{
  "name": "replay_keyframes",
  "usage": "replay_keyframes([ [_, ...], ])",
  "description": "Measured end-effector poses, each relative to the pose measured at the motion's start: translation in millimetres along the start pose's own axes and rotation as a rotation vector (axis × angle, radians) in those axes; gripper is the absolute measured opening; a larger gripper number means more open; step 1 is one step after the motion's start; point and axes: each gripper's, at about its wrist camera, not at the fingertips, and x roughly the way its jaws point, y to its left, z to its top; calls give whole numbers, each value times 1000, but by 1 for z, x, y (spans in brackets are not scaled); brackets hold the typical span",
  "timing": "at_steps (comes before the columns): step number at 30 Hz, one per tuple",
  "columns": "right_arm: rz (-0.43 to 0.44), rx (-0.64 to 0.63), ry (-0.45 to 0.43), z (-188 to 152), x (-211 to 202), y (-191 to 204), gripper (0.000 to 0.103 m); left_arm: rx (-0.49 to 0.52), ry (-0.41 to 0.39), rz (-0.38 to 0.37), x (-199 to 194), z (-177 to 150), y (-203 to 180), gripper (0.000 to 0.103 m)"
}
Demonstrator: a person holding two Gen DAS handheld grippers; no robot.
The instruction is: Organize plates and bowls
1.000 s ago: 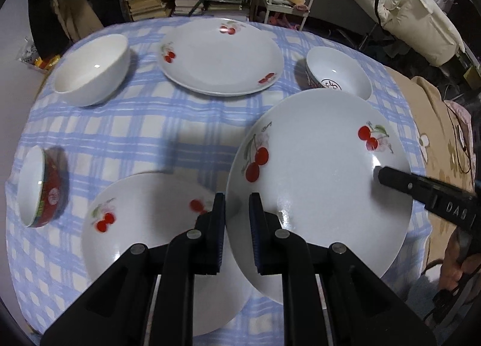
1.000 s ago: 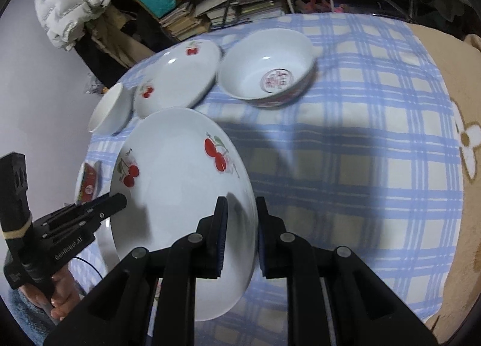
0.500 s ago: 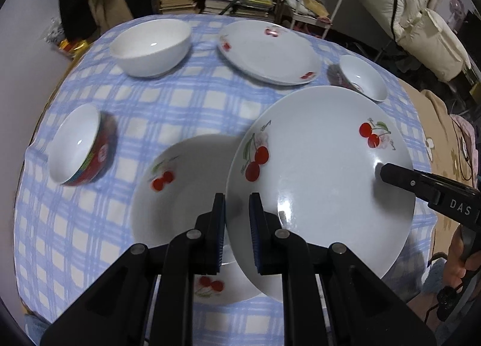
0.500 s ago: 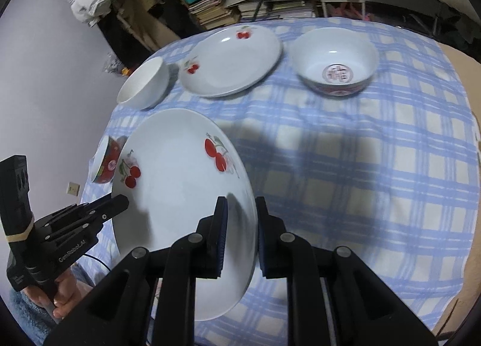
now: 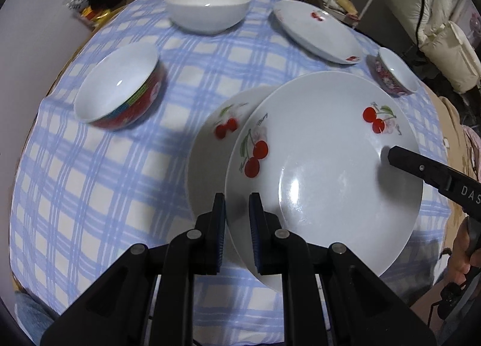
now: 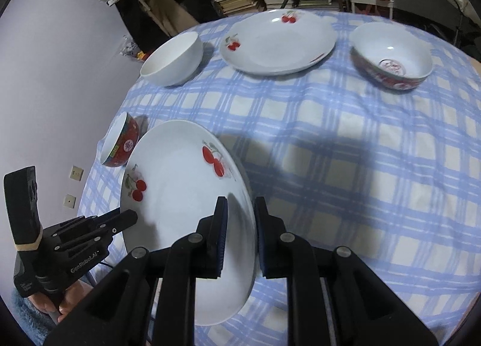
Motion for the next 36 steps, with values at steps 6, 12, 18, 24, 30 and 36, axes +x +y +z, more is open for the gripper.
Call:
replay_keyframes([
  [6,-20,-34,36,-10,28,9,19,-31,14,16,15,-12,13,15],
  [12,-5,2,35,-12,37,0,19,-51,0,16,21,-10,15,15],
  [18,-2,3,33,-14,39,-3,19,-32,-5,35,23,-10,11,15],
  [24,-13,-7,31,-13,45,-4,19,-48,-9,26,23,-9,13,15],
  [30,-8,-3,22,-12,46,-5,19,-54,-16,34,24,-9,12,15],
  [36,-7,-4,20,-10,48,-7,19,-47,-18,39,23,-9,11,15],
])
